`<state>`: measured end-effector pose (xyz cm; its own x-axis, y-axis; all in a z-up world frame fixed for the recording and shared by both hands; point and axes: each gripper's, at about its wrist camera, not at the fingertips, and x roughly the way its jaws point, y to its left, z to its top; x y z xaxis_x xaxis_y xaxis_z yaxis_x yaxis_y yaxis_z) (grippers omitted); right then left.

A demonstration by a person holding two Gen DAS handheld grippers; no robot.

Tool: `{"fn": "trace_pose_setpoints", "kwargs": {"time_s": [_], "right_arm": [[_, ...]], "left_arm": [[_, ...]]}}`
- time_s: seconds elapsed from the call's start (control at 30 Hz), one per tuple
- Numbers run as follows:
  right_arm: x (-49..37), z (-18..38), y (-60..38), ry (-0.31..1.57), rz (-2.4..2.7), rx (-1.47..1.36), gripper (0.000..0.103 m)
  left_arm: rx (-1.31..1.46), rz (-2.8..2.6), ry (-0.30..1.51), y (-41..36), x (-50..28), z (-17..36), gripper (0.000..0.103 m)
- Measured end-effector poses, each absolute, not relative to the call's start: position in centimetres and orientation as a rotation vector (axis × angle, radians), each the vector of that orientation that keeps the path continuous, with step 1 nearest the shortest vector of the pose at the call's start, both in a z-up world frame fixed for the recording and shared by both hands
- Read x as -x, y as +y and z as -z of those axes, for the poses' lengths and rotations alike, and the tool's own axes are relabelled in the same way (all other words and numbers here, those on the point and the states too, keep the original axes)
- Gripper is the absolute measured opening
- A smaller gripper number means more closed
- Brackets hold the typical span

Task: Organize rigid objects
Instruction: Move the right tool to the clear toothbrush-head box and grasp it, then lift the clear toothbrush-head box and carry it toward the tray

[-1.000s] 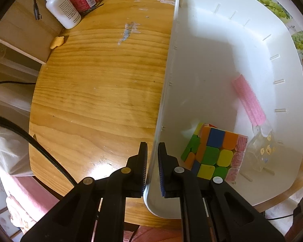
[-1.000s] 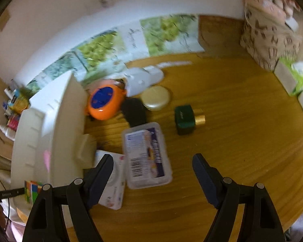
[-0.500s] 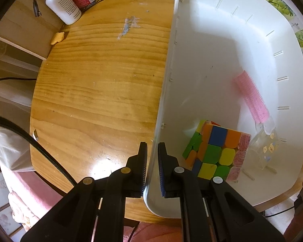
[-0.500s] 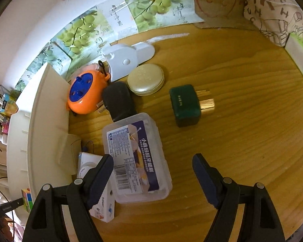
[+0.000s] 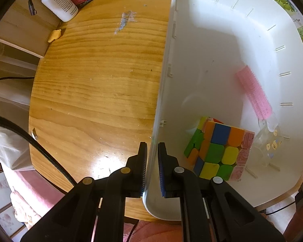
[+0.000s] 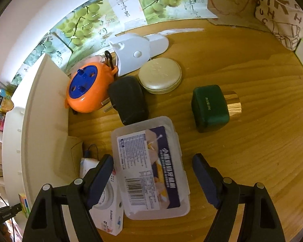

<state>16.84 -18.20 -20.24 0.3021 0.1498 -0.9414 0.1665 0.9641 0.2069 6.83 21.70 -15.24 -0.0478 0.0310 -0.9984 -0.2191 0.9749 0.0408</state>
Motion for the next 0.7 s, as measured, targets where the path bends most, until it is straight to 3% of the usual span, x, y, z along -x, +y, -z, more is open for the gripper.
{"fn": "trace_pose_setpoints", "kwargs": {"time_s": [0.03, 0.1, 0.7], "right_arm": [[-16.9, 20.3, -18.2, 1.269, 0.01, -0.287, 0.08], [-16.9, 20.2, -18.2, 1.262, 0.0, -0.294, 0.069], [-14.0, 19.7, -18.9, 1.313, 0.01, -0.403, 0.065]], "left_arm": [[0.145, -0.205, 1.609, 21.7, -6.9, 15.3, 0.011], [0.143, -0.205, 1.611, 21.7, -6.9, 15.3, 0.011], [0.142, -0.163, 1.622, 21.8, -7.1, 15.6, 0.011]]}}
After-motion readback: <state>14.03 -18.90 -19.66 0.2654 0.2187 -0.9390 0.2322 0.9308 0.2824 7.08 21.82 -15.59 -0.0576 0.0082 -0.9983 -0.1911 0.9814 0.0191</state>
